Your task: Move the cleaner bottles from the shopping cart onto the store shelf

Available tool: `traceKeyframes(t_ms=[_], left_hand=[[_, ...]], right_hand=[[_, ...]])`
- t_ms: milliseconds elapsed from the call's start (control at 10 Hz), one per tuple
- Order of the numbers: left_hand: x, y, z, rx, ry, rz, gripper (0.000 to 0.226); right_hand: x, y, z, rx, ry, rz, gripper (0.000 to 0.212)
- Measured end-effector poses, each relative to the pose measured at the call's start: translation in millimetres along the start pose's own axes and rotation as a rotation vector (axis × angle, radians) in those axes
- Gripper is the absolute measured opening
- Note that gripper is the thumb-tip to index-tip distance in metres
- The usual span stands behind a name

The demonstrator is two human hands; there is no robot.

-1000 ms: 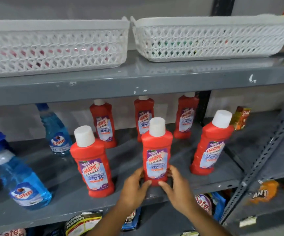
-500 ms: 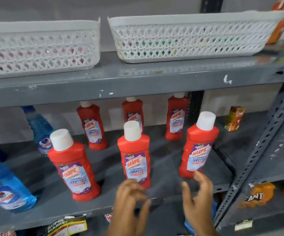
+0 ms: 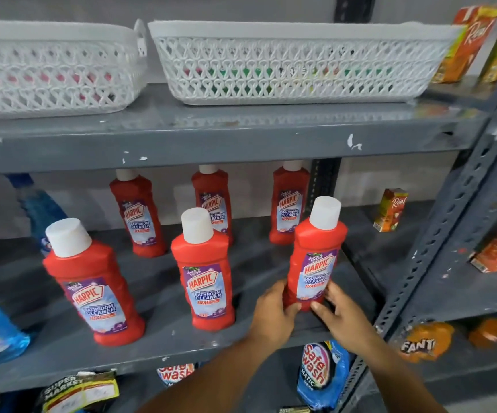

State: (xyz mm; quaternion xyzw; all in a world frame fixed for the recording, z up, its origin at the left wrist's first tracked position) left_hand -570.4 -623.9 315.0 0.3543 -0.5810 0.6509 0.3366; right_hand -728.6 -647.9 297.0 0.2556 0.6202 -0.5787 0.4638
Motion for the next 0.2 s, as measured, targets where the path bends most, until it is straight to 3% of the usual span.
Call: traceKeyframes(t_ms=[200], left_hand=[[9.5,-5.8,-13.0,-0.001,0.019,-0.053,0.052]], right_hand=[[-10.4,1.8,-3.0,0.043,-0.069,0.062,0.058]])
Point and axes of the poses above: each hand's wrist, its own z-axis towards the middle knuckle, its own y-axis out of the palm, x = y × z, the point moved 7 cm from there along z, towards the middle knuckle, and after that the axes turned 3 degrees about -y, right-handed, at the moved point
